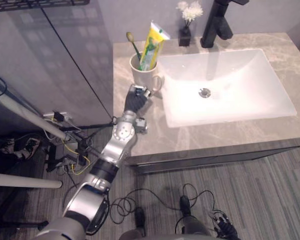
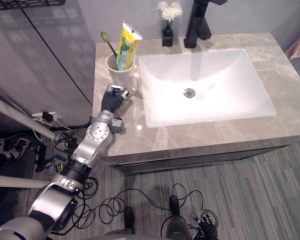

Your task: Organize washtable

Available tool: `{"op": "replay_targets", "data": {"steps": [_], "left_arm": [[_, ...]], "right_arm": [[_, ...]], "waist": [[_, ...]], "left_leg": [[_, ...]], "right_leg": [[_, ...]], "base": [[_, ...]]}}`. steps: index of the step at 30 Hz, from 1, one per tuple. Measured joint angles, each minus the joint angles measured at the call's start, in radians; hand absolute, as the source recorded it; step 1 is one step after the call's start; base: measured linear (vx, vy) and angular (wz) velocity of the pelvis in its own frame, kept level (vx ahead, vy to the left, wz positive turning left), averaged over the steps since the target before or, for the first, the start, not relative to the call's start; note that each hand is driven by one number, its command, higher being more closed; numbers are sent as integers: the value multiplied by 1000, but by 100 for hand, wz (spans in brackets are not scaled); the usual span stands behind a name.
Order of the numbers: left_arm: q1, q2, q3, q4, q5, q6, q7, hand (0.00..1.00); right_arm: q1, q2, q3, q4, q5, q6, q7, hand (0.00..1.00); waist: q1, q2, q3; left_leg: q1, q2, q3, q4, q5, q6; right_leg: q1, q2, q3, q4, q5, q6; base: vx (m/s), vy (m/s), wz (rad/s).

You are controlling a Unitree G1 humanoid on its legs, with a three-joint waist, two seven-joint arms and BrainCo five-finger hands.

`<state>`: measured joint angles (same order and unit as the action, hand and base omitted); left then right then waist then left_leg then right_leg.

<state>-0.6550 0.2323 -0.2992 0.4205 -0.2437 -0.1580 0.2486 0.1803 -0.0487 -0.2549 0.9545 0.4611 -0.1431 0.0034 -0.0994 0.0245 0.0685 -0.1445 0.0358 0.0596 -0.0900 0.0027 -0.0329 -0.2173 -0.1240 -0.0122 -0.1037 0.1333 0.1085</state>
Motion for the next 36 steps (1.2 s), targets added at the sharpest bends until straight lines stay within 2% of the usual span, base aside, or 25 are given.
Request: {"op": "replay_targets", "data": {"steps": [6, 11, 13, 23, 26, 34, 36], "left_arm": [[-85, 11, 43, 50, 2, -4, 25, 100], [-142, 29, 76, 104, -1, -4, 45, 100], [-186, 44, 79, 131, -4, -5, 49, 100], [-223, 59, 153, 155, -33, -5, 64, 100], [-201, 60, 177, 131, -36, -5, 64, 100], [32, 63, 231, -106, -39, -24, 63, 100], [94, 54, 231, -158, -52, -25, 59, 100]], "right_arm": [[-1, -1, -2, -28, 1, -1, -1, 0], [-10, -1, -2, -36, 1, -3, -1, 0], [-21, -1, -3, -37, 2, -4, -1, 0], [-23, 1, -3, -36, 2, -5, 0, 0], [-23, 1, -3, -37, 2, -5, 0, 0], [-23, 1, -2, -36, 2, -5, 1, 0], [-23, 1, -2, -35, 2, -5, 1, 0]], "waist": [[-1, 6, 26], [-24, 11, 41], [-23, 11, 62], [-24, 14, 74], [-24, 15, 74], [-19, 15, 74], [5, 14, 74]], "left_leg": [[-19, -1, 18, 1, 0, 0], [-19, -2, 21, 0, -2, 3], [-20, -3, 29, 1, -3, 4], [-30, -5, 44, 2, -6, 8], [-30, -5, 41, 2, -6, 8], [-21, -4, 22, 9, -8, 13], [-20, -6, 22, 20, -13, 15]], "right_leg": [[-29, 1, 16, 0, 6, 0], [-31, 1, 18, 1, 7, 0], [-36, 1, 16, 0, 14, -3], [-53, 2, 17, 1, 21, -10], [-51, 2, 14, 1, 21, -10], [-29, 2, -17, 4, 21, -10], [-21, 1, -20, 2, 21, -10]], "base": [[29, -6, -8], [62, 1, -3], [24, 0, -9], [46, -1, -5], [57, 0, 2], [57, -3, 7], [0, 0, 0]]}}
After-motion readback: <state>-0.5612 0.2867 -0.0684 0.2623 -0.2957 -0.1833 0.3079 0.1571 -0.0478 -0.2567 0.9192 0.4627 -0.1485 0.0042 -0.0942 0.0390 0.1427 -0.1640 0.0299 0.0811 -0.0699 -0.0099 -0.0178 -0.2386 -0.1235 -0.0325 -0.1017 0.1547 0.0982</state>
